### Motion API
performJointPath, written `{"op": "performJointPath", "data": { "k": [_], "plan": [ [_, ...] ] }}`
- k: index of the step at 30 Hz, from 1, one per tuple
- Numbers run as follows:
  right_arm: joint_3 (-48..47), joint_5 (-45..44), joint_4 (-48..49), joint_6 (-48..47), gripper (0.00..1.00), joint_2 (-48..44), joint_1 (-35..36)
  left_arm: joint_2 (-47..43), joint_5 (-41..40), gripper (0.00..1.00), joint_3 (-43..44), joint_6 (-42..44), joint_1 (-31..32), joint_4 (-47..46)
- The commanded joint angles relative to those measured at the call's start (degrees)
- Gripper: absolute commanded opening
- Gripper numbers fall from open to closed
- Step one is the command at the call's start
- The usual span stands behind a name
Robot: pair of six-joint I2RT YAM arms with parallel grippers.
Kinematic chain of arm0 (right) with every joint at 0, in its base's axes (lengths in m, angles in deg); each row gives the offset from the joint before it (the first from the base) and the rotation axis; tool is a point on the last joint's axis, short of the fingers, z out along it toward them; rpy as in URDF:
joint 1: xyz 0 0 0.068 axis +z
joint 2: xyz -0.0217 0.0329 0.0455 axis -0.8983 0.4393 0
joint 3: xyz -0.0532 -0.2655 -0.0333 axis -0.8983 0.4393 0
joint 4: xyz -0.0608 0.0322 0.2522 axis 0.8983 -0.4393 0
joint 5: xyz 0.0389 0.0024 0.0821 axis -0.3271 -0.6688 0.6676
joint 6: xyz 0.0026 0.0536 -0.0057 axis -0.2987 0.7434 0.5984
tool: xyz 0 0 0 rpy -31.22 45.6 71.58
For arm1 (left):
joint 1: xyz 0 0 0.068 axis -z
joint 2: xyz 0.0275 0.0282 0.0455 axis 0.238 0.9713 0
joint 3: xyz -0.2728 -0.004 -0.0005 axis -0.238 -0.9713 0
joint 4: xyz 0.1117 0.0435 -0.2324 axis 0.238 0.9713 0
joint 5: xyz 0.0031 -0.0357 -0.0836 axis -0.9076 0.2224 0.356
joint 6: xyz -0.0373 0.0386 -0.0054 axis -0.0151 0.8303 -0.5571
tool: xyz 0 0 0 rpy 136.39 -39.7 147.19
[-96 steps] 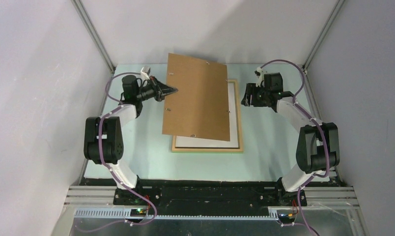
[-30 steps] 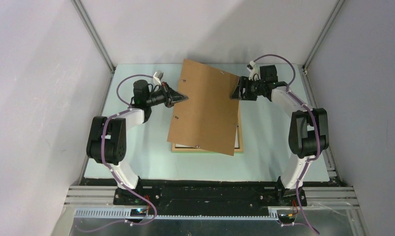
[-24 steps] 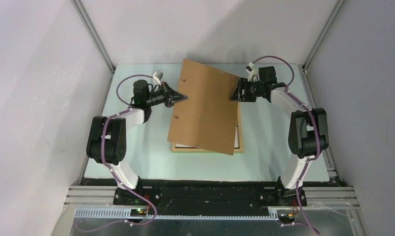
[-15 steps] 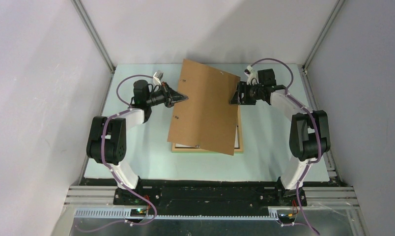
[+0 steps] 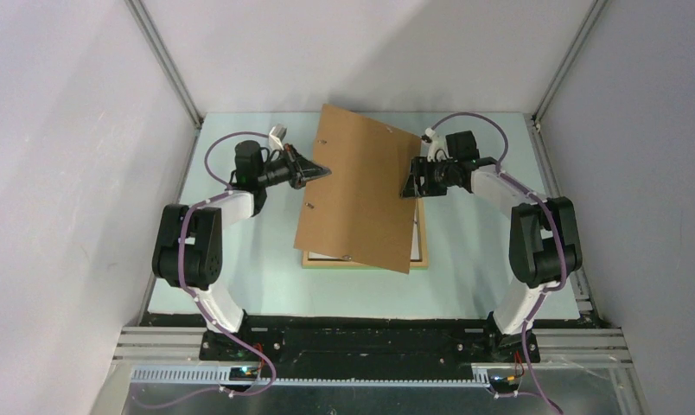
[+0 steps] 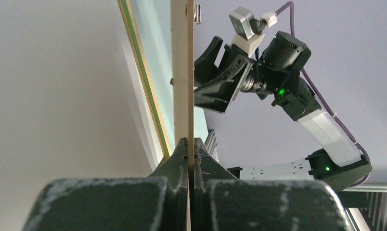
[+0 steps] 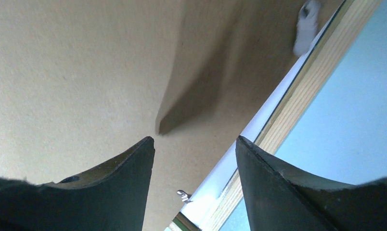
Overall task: Put the photo into the frame
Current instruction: Adjust the photo frame item.
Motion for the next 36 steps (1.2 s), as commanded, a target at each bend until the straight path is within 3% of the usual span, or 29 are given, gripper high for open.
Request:
{"op": "performJointPath", "data": {
  "k": [1, 36],
  "plan": [
    [1.72, 1.49, -1.1, -1.23, 0.67, -3.31, 0.88, -0.76, -0.61, 0.0, 3.4, -1.74, 0.18, -5.54],
    [2.7, 6.6, -9.67, -5.07, 0.66, -5.52, 2.65, 2.94, -4.35, 0.0, 6.01, -2.59, -0.62, -6.43]
  ]
}}
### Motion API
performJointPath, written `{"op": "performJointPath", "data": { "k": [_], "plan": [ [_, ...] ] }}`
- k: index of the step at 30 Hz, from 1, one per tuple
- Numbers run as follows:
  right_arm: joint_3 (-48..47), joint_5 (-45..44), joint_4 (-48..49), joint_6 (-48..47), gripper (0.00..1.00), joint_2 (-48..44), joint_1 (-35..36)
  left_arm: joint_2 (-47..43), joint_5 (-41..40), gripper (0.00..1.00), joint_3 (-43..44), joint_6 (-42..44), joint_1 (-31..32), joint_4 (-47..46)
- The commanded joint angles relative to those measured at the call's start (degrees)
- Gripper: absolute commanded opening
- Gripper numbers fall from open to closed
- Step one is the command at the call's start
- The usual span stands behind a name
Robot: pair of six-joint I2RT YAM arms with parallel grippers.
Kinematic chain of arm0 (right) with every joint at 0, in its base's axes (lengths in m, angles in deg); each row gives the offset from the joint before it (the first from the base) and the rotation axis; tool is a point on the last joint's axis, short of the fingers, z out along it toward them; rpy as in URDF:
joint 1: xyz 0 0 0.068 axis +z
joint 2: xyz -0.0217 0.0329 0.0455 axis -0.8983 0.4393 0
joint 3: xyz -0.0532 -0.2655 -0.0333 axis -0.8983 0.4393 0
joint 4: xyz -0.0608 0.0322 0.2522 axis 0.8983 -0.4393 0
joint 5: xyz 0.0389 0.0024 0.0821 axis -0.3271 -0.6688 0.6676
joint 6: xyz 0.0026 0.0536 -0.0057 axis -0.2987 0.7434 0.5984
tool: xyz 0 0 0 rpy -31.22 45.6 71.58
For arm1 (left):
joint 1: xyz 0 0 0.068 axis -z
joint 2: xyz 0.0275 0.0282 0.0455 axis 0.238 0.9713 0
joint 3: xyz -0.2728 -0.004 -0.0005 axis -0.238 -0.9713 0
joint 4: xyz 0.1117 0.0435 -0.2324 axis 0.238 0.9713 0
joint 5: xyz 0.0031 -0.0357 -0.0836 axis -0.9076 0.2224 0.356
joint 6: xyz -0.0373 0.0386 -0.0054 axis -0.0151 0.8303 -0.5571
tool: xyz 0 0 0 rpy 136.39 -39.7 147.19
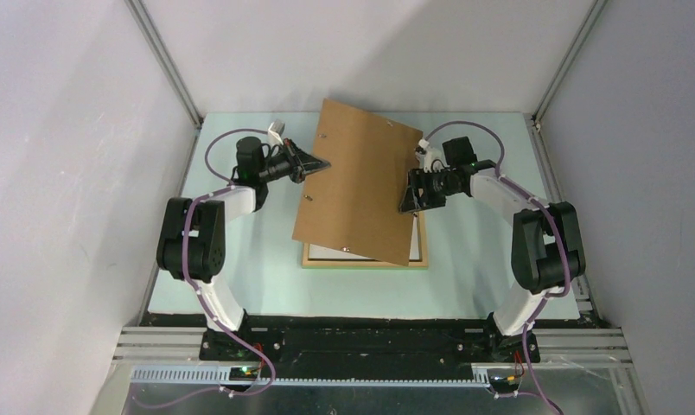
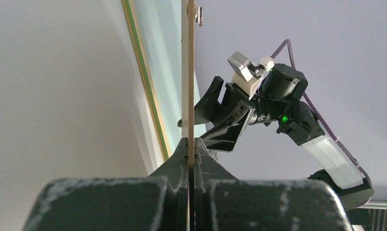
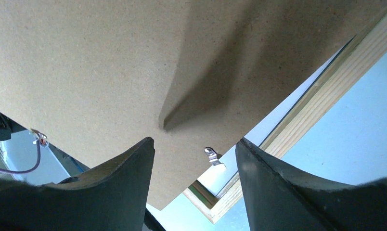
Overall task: Put the photo into the frame
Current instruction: Adjust the photo frame item.
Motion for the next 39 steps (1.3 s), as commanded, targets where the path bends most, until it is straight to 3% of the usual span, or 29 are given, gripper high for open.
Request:
{"op": "performJointPath", "data": {
  "k": [1, 39],
  "plan": [
    [0.11, 2.51, -1.97, -1.06, 0.66, -2.88, 1.25, -0.51, -1.46, 0.0, 2.91, -0.99, -0.27, -4.61],
    [1.14, -4.12, -6.87, -7.37, 0.66, -5.8, 5.14, -1.48, -1.15, 0.0, 3.18, -2.06, -1.26, -4.61]
  ]
}}
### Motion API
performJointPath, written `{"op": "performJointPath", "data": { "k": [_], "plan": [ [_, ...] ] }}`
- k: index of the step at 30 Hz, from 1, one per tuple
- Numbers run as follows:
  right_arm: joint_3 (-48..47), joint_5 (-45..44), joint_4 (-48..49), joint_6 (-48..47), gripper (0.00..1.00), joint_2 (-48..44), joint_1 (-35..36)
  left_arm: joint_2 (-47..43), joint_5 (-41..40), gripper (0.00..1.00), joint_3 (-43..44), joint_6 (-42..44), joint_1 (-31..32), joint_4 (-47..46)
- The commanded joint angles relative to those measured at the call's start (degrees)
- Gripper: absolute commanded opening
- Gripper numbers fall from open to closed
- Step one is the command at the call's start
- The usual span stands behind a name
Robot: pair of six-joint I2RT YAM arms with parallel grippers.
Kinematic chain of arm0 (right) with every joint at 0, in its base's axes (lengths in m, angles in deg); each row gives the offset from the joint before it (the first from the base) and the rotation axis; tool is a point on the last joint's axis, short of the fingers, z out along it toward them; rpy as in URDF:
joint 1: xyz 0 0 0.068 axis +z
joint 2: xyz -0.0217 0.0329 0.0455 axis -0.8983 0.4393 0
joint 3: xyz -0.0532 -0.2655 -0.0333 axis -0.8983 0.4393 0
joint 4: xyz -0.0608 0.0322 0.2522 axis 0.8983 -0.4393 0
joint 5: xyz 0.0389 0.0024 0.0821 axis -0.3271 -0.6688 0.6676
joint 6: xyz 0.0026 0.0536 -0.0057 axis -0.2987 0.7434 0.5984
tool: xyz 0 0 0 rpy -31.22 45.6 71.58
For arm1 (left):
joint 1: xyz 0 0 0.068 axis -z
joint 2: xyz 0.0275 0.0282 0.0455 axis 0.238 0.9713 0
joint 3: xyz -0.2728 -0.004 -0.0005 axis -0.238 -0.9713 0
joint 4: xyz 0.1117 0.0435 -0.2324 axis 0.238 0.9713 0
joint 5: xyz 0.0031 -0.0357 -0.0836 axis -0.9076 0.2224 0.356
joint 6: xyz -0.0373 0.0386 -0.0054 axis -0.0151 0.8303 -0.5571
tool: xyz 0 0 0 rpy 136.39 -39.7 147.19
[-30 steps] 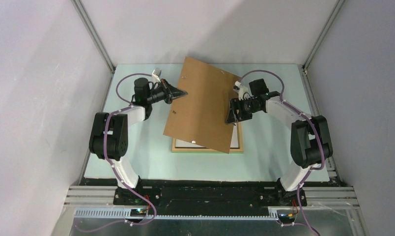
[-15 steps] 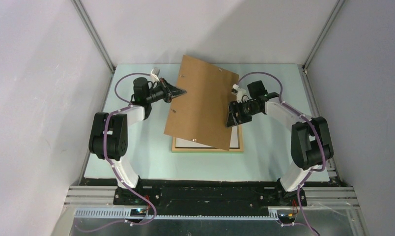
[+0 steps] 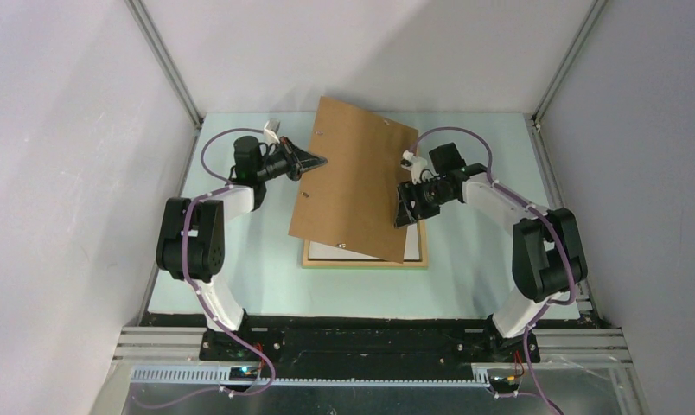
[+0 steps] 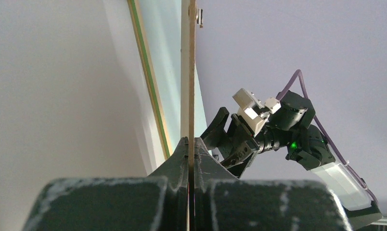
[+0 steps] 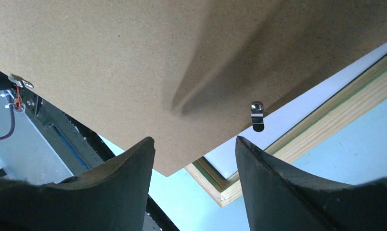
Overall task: Put the photo into the frame
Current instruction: Adjust the photo frame item.
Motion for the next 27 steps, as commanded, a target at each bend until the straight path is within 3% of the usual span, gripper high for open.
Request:
{"op": "performJointPath", "data": {
  "k": [1, 7, 14, 27],
  "plan": [
    [0.12, -2.84, -1.2, -2.01, 0.66, -3.81, -0.22, -1.56, 1.43, 0.0, 2.82, -2.05, -0.45, -4.41],
    [0.18, -3.92, -2.66, -3.74, 0.66, -7.38, -1.3, -1.79, 2.19, 0.0, 2.63, -2.71, -0.7, -4.41],
    [-0.79, -6.77, 4.14, 1.32, 0.67, -10.92, -6.0, -2.23, 4.7, 0.0, 0.71, -6.28, -0.83, -6.84],
    [-13.13, -8.39, 7.1, 5.27, 0.71, -1.75, -9.36, -4.16, 8.09, 0.0, -3.01, -6.64, -0.77, -7.71]
  ]
}}
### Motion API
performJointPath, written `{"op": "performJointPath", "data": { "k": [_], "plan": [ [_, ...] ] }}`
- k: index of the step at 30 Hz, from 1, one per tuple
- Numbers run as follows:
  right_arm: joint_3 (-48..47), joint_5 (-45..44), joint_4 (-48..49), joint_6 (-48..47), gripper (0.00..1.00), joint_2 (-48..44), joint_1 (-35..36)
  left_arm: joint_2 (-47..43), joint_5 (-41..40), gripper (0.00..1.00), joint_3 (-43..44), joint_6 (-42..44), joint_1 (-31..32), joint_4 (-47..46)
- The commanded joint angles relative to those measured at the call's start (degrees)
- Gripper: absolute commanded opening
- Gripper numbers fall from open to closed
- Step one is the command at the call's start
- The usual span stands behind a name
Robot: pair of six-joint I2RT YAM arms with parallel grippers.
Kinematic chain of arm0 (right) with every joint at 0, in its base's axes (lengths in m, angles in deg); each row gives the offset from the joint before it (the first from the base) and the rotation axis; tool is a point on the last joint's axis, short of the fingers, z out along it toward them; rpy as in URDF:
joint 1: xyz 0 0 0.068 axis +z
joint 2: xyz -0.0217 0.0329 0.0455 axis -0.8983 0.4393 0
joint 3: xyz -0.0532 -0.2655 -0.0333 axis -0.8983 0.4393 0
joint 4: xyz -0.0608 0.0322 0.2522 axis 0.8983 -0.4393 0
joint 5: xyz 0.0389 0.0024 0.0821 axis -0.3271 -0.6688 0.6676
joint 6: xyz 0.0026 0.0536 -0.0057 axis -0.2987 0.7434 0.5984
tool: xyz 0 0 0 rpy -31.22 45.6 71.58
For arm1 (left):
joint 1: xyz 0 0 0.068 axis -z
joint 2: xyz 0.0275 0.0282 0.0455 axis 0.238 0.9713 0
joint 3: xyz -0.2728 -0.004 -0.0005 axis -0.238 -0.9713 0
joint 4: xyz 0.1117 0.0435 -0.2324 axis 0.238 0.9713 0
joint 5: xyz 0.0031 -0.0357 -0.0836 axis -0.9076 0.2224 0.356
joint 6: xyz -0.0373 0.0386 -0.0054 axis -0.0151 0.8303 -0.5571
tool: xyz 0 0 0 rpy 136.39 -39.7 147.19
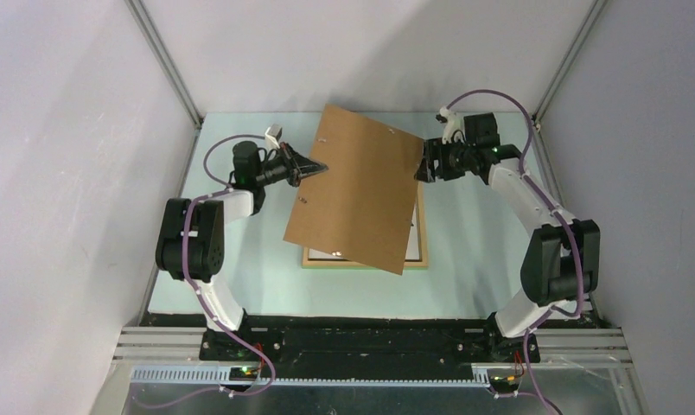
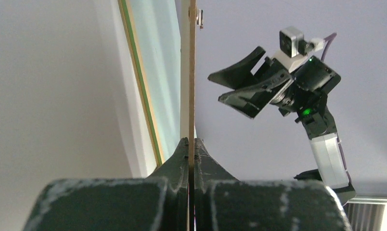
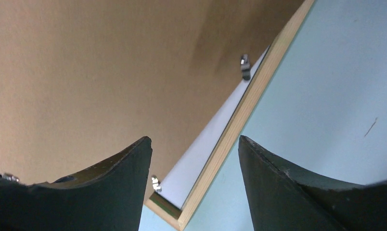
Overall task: Put the photo into the frame
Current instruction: Adjust the photo frame item.
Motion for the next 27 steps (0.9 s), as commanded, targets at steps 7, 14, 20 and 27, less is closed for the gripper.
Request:
{"op": "performJointPath", "data": {
  "k": [7, 14, 20, 27],
  "plan": [
    [-9.5, -1.29, 1.37, 2.66, 0.65, 7.11, -0.46, -4.37, 3.89, 0.0, -1.49, -2.18, -0.17, -5.0],
    [-10.74, -1.24, 1.08, 2.74, 0.63, 9.79, -0.25, -3.84, 4.38, 0.0, -2.08, -3.74, -0.02, -7.51],
    [-11.22, -0.36, 0.93, 2.84, 0.63, 10.97, 0.06, -3.43, 4.38, 0.0, -2.04, -4.75, 0.38, -9.11],
    [-11.92, 0.05, 0.35, 2.53, 0.63, 11.34, 0.46, -3.16, 4.26, 0.0, -2.35, -5.65, 0.84, -10.47]
  ]
}}
